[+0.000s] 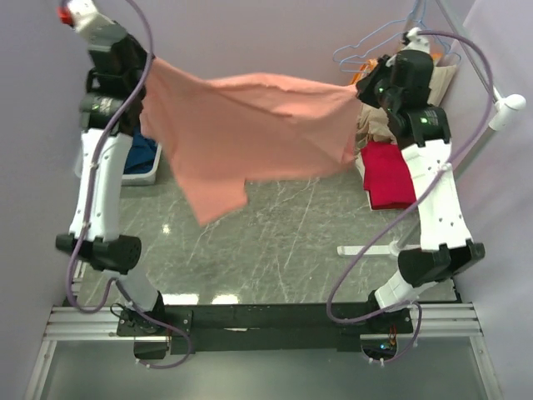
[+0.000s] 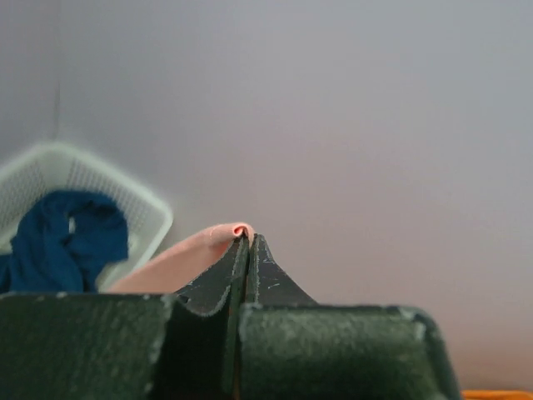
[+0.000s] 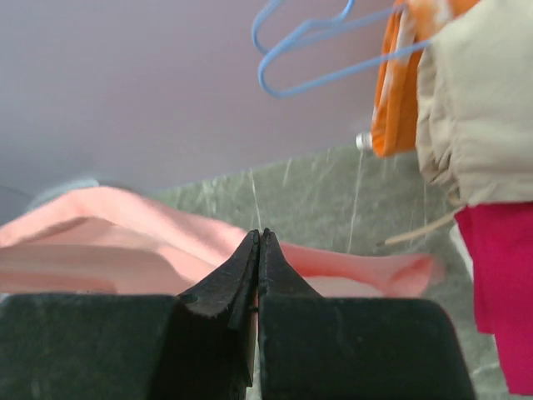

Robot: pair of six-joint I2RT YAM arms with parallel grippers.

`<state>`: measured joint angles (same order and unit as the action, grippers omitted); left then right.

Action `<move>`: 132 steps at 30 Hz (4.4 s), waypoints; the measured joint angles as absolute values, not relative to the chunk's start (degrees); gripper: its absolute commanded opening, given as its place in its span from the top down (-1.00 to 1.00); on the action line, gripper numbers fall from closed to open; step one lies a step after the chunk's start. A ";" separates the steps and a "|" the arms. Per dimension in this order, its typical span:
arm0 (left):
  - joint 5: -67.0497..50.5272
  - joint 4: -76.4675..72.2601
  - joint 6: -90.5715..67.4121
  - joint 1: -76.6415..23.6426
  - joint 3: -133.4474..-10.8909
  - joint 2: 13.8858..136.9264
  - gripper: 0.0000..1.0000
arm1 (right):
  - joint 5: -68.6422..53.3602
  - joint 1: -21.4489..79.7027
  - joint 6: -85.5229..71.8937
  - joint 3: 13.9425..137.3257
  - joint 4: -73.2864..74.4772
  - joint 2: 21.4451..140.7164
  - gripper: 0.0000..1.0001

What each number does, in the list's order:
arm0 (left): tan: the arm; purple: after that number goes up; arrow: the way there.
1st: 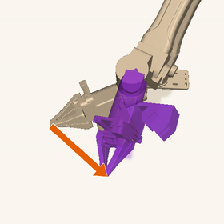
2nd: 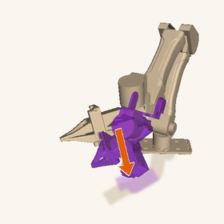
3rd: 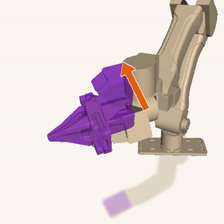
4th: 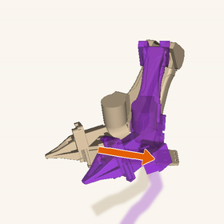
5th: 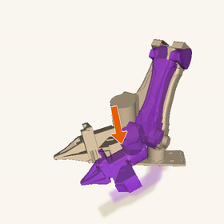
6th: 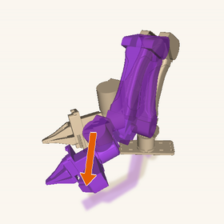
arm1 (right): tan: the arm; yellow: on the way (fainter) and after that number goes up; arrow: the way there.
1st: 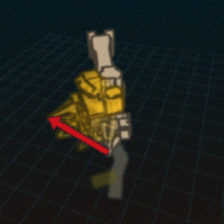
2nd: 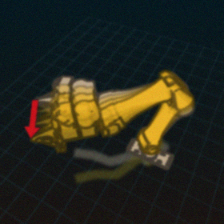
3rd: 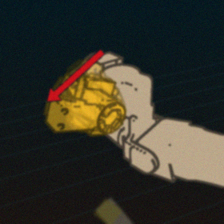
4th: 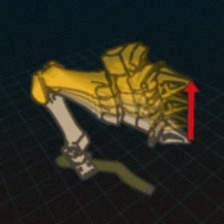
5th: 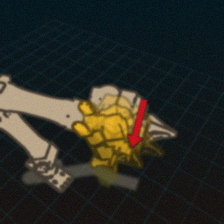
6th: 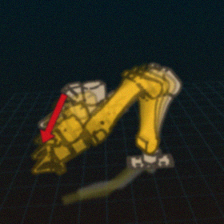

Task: Fold and stack the t-shirts
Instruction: Flatten the tshirt out

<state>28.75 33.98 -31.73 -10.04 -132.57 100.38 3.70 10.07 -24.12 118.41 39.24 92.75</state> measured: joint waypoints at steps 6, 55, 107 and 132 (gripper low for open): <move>27.70 26.89 -29.56 -10.04 -129.23 85.93 0.98 | 3.16 8.40 -22.79 111.39 35.94 81.65 1.00; 23.24 73.54 -68.18 -26.30 -63.31 61.91 0.99 | 2.44 14.70 -37.41 53.19 43.13 79.59 -0.09; 23.51 72.47 -65.60 -26.35 -63.37 65.56 0.99 | -3.64 15.64 -32.67 42.63 36.80 78.54 1.00; 25.34 73.23 -65.58 -26.35 -64.64 65.32 0.99 | 0.45 15.88 -30.33 50.61 38.96 83.35 1.00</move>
